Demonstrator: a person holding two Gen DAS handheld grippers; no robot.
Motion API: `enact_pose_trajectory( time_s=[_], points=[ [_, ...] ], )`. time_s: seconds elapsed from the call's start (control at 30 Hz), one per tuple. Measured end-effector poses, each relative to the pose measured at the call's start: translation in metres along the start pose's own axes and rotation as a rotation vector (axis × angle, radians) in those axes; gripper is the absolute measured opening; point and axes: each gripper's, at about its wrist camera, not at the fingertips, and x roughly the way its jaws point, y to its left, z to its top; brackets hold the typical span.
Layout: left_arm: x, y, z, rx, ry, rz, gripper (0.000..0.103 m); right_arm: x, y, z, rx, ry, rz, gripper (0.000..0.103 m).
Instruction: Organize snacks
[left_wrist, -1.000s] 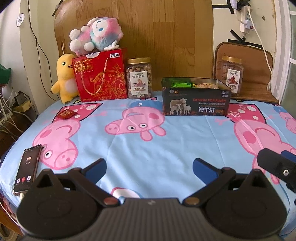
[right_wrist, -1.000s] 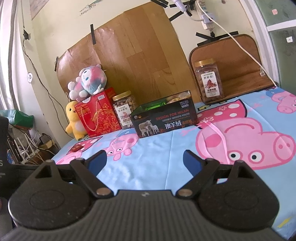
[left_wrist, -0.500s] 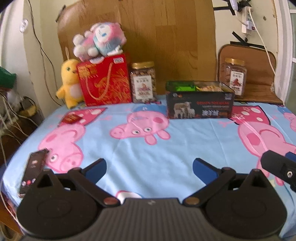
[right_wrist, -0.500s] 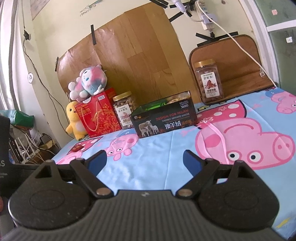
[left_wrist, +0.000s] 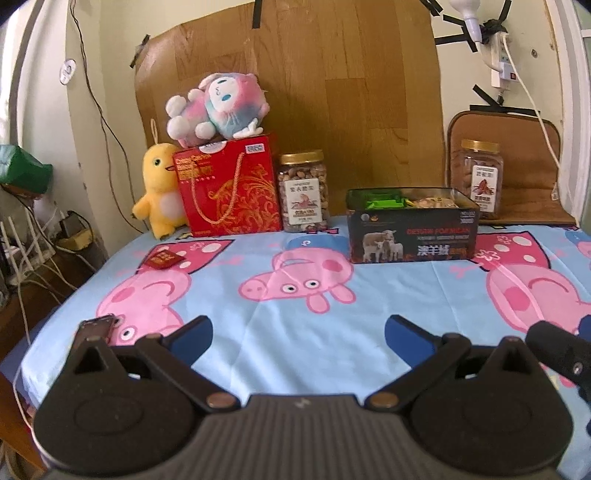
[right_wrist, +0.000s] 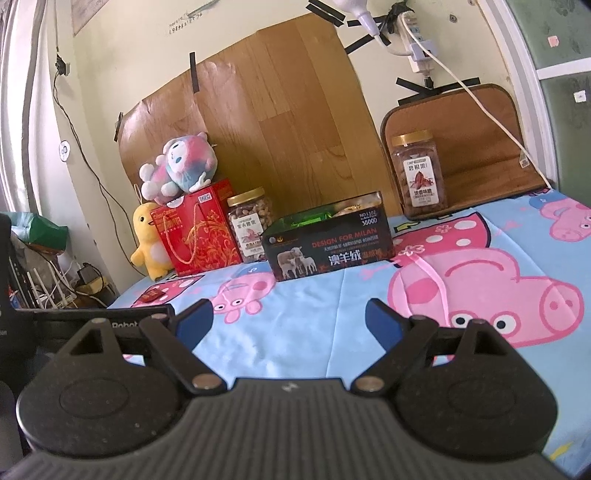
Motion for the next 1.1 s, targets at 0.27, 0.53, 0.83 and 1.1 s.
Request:
enact_pose_trajectory(
  time_s=[0.27,0.53,0.83,1.1],
  points=[
    [0.007,-0.005,-0.003,0.012,0.057,-0.041,0.103,0.000,-0.002,-0.001,0.012,0.007,-0.006,0.091],
    [0.015,-0.004,-0.007,-0.004,0.109,-0.062,0.103,0.001,-0.005,-0.001,0.028,0.018,-0.010,0.091],
    [0.019,-0.007,-0.010,0.003,0.136,-0.079,0.103,0.001,-0.007,0.000,0.032,0.019,-0.019,0.091],
    [0.021,-0.008,-0.011,0.007,0.149,-0.086,0.103,0.002,-0.009,0.000,0.031,0.026,-0.015,0.091]
  ],
)
